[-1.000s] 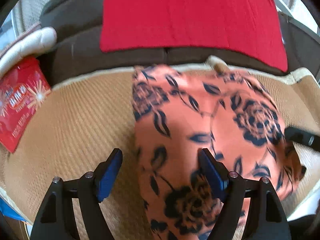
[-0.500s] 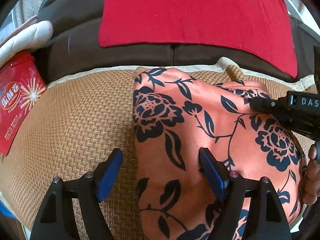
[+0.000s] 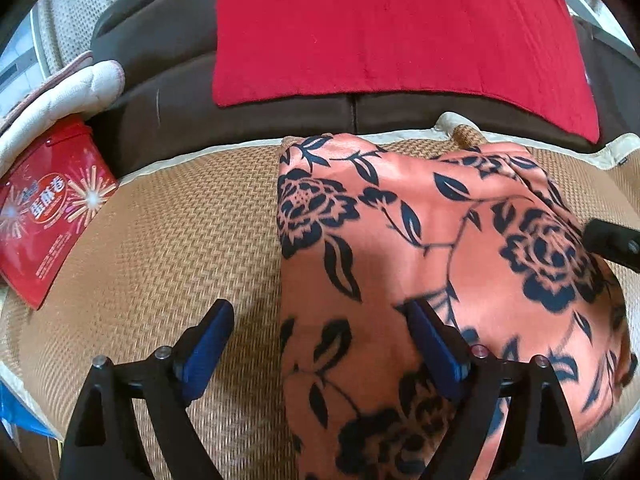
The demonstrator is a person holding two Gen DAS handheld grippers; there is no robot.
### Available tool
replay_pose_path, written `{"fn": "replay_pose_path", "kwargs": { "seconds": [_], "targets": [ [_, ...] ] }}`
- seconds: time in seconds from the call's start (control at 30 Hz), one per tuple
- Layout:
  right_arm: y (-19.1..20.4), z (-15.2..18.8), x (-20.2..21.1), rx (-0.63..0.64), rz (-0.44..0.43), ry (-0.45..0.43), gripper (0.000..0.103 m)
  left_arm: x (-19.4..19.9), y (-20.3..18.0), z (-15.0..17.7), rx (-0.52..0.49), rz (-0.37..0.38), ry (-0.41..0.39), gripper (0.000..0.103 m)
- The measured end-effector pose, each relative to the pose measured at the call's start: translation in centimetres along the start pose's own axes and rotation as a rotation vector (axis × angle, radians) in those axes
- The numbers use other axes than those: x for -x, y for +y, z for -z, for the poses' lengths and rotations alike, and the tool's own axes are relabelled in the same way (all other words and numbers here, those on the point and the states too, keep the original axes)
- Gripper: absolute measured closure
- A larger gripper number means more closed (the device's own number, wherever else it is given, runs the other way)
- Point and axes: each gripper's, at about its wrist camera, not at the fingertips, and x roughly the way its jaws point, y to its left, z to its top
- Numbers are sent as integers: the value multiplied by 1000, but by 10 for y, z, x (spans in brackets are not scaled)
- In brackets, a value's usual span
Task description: Fold small clothes
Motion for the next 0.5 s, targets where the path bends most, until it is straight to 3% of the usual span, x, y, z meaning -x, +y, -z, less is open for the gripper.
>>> {"fn": "replay_pose_path", "kwargs": {
  "seconds": [0.13,0.23,0.37,0.5],
  "targets": [
    [10,26,23,42,-4,3,64,17,-1,13,7,14,-18,14],
    [1,44,8,2,37,85,48,16,-11,21,-25,-4,2,14],
    [0,52,14,6,62,75,48,25,-18,39,-57,-23,12,14],
    [15,50,59,48,66,18,48,66,-18,57,-58,-37,-50,14]
  ]
}}
